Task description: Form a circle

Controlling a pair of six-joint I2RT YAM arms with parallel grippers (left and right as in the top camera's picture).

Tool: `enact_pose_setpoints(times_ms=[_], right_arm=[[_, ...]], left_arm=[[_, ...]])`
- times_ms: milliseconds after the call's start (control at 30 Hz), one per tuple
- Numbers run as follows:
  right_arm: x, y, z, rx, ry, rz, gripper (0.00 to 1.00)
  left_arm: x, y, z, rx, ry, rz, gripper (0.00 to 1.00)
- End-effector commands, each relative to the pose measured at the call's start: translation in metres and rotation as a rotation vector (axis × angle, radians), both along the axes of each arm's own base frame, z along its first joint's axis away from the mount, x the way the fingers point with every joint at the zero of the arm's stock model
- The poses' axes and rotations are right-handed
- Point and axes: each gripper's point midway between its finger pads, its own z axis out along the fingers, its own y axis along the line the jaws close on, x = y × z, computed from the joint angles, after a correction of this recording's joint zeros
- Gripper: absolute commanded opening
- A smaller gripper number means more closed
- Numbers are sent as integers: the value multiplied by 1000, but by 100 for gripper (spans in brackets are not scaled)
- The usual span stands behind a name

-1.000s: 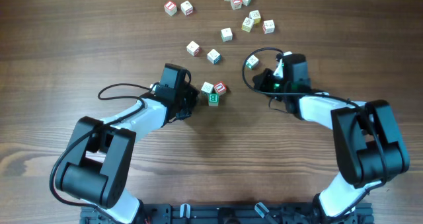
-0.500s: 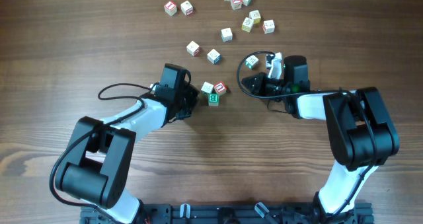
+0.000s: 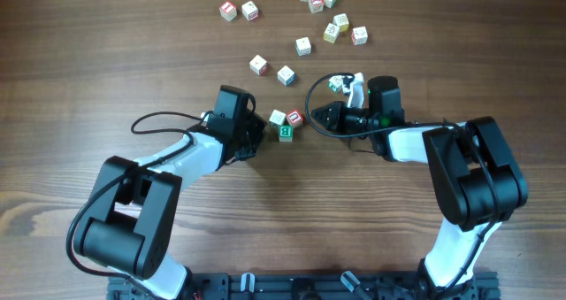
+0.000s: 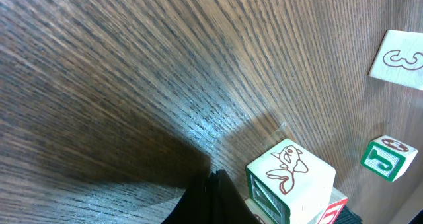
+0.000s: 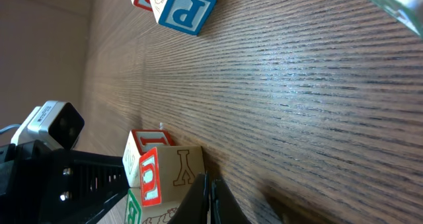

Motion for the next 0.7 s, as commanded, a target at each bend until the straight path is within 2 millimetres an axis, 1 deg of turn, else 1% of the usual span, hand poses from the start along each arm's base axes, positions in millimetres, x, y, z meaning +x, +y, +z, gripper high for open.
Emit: enact_pose_setpoints(times_ms=[0,333,500,667], right_arm=[[-9,5,-7,16,12,46,4],[-14,8,-6,32,19,68,4],[-19,17,-6,32,19,92,4],[-19,18,-6,32,19,94,4]], left_arm=[[-46,12,-51,81,169,-27,6],[-46,12,-51,80,168,-27,4],[-46,12,-51,80,168,-27,4],[-46,12,-51,80,168,-27,4]])
